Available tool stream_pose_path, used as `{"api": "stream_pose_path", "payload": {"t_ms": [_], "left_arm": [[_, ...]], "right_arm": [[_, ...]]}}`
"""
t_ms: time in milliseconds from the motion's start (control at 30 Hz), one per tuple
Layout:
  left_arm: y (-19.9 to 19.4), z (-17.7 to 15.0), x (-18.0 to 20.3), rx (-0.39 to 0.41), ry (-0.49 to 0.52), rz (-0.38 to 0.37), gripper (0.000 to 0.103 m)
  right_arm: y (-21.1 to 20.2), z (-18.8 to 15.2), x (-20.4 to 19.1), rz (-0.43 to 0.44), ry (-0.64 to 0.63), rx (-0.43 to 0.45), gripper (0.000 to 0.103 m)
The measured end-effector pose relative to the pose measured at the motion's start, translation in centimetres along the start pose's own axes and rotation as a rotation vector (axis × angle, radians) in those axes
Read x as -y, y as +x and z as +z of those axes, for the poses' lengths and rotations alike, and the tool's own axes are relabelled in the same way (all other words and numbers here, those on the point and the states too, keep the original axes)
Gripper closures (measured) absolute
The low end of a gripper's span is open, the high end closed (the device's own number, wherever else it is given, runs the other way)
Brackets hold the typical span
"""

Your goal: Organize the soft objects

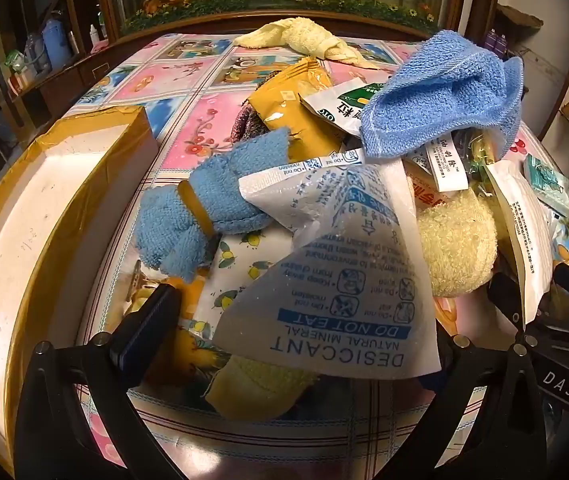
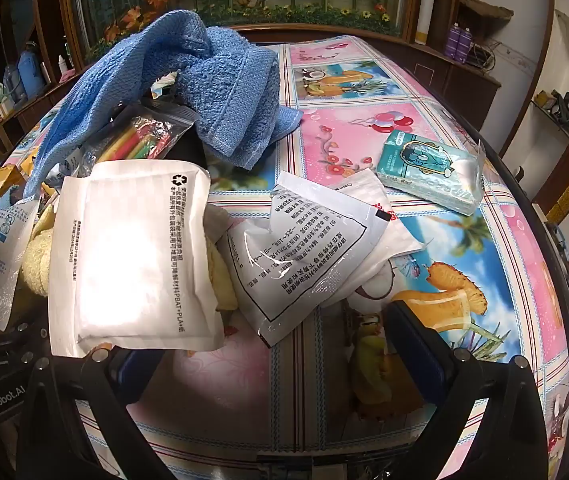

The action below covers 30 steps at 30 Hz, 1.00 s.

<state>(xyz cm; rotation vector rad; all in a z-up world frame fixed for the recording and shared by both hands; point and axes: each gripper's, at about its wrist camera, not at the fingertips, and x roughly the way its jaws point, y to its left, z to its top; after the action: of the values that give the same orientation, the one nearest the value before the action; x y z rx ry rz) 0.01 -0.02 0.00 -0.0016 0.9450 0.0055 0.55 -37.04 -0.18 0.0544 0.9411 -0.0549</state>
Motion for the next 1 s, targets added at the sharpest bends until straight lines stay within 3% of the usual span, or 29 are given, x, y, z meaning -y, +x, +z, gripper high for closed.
{"api": "stream_pose_path", "payload": {"t_ms": [1000], "left_arm": [[-0.21, -0.3, -0.03, 0.003, -0.009, -0.001, 0.0]], "right_arm": [[-0.02, 0.0, 0.0, 0.0, 0.0, 0.001, 0.0]]}}
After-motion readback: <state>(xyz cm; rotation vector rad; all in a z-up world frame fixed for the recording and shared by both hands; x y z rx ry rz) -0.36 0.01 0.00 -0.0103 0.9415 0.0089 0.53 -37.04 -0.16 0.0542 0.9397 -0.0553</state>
